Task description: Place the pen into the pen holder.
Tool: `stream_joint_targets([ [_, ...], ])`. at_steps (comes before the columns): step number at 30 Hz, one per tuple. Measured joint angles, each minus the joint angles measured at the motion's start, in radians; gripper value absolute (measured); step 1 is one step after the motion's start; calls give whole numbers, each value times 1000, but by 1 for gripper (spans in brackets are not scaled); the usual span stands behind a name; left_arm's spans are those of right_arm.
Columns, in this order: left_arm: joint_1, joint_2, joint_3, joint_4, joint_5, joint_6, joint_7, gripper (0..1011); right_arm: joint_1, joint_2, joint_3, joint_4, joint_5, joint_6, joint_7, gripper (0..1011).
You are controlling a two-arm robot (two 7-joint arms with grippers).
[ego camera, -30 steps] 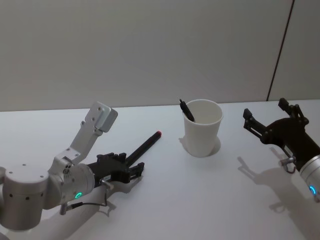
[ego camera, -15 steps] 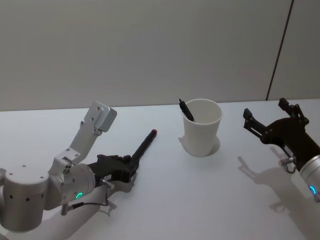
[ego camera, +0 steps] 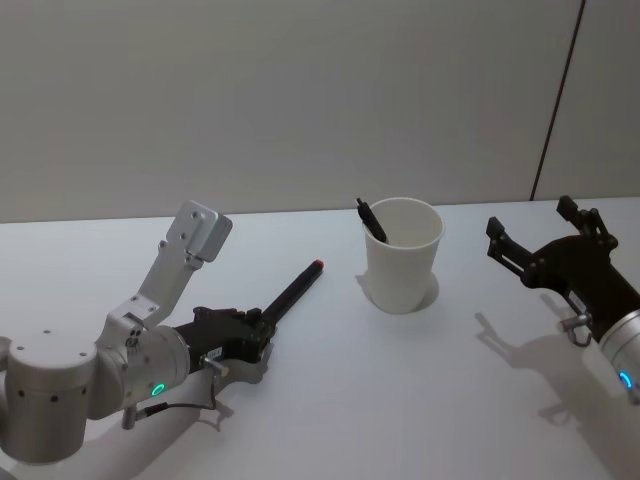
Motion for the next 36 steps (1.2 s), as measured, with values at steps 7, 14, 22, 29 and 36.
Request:
stream_joint_targets([
  [7,0,0,-2,0,-3,-4,3,180,0,0,0,0,0,0,0,1001],
  [14,12,5,-13,-9,-31,-48,39,181,0,0,0,0,0,0,0,1001],
  [22,35,16,-35,-32,-85,-135,101,181,0,0,0,0,0,0,0,1001],
  [29,60,28,-58,-57,-144,-239,142,182,0,0,0,0,0,0,0,1001],
  [36,84,43,-78,-82,-199,-348,142,182,0,0,0,0,0,0,0,1001],
])
